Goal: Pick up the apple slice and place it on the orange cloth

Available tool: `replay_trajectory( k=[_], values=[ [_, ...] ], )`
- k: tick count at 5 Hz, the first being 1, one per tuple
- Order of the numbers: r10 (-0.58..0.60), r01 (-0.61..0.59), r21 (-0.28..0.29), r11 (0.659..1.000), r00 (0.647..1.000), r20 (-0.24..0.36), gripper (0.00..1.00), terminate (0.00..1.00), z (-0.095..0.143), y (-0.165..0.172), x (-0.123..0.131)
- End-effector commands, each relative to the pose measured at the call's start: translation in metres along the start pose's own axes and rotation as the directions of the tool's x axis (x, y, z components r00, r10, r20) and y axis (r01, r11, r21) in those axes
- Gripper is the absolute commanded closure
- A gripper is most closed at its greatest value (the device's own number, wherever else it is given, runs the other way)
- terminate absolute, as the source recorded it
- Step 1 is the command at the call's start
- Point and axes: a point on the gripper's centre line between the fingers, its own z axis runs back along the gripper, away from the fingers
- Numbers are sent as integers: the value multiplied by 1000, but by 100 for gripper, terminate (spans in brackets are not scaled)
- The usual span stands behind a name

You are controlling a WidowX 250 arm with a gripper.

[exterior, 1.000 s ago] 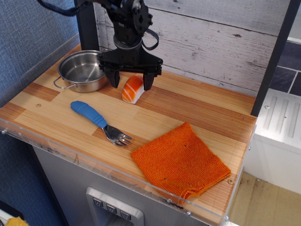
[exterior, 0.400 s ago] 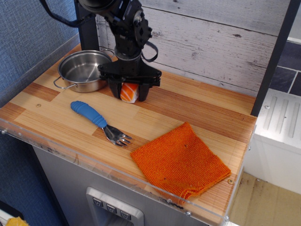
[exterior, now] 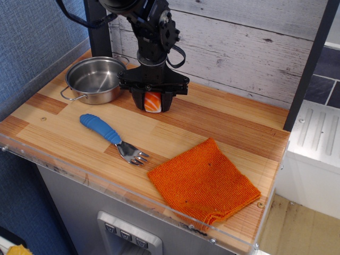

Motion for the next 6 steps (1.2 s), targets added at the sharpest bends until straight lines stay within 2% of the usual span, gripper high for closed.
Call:
replay_trajectory(
  k=[1,2,3,5,6],
  values=[
    [-18,22,-42,999,996,87,100,0,34,-4,18],
    [-62,72,-85,994,992,111,100,0,49,-18,13],
    [-130,147,-121,982,982,139,100,0,67,-40,-3],
    [-234,252,-179,951,965,115,100,0,76,-72,-56],
    [-246,262,-202,944,964,101,100,0,78,-81,-79]
  ],
)
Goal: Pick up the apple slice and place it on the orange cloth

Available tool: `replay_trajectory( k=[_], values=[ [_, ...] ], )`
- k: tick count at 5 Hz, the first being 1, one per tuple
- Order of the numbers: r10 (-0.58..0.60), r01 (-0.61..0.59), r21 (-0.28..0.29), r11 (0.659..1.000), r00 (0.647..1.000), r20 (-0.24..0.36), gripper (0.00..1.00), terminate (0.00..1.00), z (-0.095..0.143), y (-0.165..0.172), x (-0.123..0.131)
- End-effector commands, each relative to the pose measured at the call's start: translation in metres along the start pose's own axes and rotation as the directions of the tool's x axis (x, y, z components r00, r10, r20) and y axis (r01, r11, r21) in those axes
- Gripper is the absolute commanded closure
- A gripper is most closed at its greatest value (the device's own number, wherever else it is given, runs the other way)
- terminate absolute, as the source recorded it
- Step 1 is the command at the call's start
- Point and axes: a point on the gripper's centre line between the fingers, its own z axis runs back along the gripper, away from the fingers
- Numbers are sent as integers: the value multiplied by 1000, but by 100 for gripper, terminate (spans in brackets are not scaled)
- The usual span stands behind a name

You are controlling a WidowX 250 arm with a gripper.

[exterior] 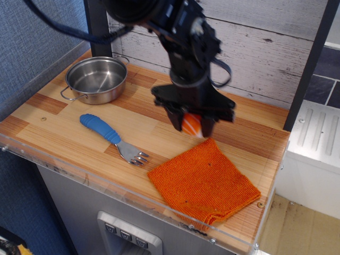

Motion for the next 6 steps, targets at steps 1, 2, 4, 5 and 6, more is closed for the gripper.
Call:
replay_trajectory(
  k=[1,2,4,5,6],
  values=[
    [-8,8,-56,998,1000,3,100,0,11,-29,-33],
    [11,-12,-105,994,1000,-13,100,0,4,-31,-50],
    [46,-50,-62,997,997,-67,0,0,0,-28,-55],
    [41,-45,-62,997,997,-63,0,0,2,-29,-53],
    [14,-18,-75,997,998,-57,0,0,6,-33,-48]
  ],
)
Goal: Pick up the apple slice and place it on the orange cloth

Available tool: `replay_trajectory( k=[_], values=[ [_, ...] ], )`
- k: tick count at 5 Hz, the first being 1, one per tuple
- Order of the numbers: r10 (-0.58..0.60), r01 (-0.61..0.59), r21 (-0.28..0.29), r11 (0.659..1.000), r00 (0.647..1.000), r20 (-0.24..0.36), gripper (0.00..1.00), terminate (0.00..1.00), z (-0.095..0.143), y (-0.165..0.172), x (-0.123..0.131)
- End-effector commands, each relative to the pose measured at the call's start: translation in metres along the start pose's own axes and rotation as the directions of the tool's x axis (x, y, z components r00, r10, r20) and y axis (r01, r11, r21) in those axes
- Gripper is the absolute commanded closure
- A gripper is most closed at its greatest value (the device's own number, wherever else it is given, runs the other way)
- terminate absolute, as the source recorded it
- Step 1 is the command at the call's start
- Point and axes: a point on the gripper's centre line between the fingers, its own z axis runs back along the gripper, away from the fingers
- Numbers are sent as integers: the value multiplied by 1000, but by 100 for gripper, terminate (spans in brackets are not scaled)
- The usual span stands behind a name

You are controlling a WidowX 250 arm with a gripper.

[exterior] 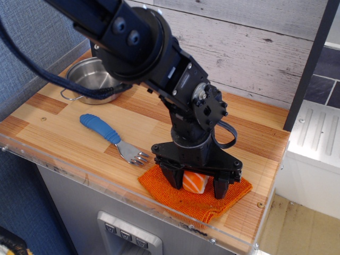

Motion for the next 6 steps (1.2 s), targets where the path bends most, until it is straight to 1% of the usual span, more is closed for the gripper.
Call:
replay_trajectory(
  k=[1,2,3,4,6],
  values=[
    [-48,60,-96,994,992,119,0,0,38,-19,31],
    [-61,97,-144,985,968,242,0,0,80,-26,48],
    [-64,119,-161,980,949,308,0,0,115,-30,57],
    [-56,99,-123,987,949,311,0,0,127,-30,56],
    [-37,83,-133,988,946,321,0,0,131,-30,55]
  ],
)
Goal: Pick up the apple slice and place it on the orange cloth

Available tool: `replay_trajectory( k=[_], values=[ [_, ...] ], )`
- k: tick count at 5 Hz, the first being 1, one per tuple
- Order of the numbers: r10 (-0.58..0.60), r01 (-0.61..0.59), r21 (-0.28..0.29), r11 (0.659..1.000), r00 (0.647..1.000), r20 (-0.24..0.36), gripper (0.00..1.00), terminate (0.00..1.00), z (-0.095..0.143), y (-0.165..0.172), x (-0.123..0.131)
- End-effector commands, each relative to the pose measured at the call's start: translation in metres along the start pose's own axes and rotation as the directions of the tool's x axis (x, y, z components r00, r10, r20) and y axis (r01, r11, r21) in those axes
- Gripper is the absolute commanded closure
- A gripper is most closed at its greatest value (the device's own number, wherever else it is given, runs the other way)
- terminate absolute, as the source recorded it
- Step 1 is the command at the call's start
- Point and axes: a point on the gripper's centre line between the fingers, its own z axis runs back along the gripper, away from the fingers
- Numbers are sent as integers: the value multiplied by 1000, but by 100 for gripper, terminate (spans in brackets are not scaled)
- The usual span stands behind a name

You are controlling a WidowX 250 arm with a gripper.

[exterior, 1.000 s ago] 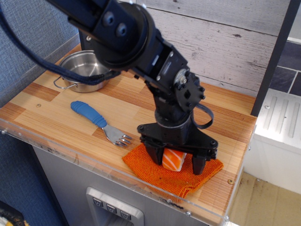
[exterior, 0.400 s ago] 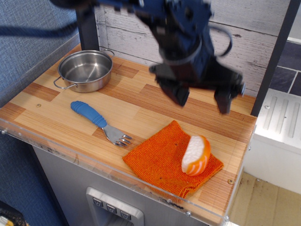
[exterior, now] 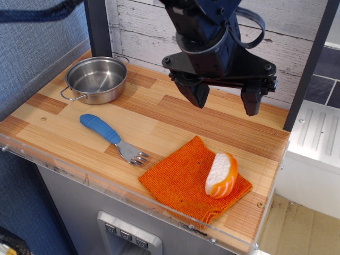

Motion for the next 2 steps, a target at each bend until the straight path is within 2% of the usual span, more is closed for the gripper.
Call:
replay_trajectory(
  k=[1,2],
  values=[
    [-5,6,-17,1000,999,49,0,0,18,-6,11],
    [-5,6,-17,1000,999,49,0,100,18,-6,11]
  ],
)
